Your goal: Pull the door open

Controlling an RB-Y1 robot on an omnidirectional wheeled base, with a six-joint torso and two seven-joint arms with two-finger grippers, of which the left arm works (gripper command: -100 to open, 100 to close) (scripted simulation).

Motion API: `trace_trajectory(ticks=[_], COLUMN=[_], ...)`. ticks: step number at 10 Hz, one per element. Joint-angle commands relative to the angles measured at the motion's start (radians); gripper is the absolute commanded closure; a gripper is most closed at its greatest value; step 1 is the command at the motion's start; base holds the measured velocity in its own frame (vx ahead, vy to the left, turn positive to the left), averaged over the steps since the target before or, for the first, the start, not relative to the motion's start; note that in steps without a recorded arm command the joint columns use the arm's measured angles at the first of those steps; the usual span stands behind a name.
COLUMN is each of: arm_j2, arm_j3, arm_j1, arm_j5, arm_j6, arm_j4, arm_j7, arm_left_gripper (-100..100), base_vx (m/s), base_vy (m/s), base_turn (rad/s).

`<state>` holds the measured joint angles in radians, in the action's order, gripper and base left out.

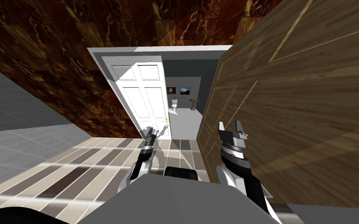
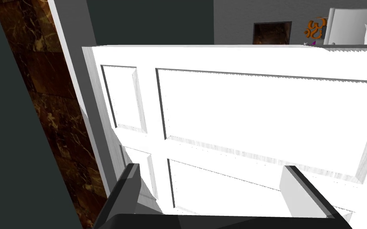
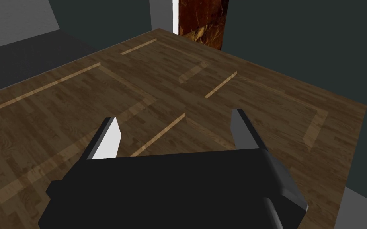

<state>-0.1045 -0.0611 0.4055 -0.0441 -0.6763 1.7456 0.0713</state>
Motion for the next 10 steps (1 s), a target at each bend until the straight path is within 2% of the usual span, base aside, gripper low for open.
trace_trajectory(ticks=[1, 2, 3, 10], arm_j2=[0.0, -0.003, -0.003, -0.015], arm_j3=[0.001, 0.0, 0.0, -0.008], arm_j1=[-0.007, -0.012, -0.012, -0.049], arm_j5=[0.001, 0.0, 0.0, -0.004], arm_j6=[-0.01, -0.013, -0.013, -0.034], arm_j4=[-0.042, -0.065, -0.065, -0.231], arm_j7=[0.001, 0.002, 0.002, 0.015], arm_left_gripper=[-100, -100, -100, -100], base_vx=[0.089, 0.091, 0.064, 0.087], base_vy=[0.024, 0.019, 0.014, 0.023], base_turn=[-0.042, -0.05, -0.011, -0.041])
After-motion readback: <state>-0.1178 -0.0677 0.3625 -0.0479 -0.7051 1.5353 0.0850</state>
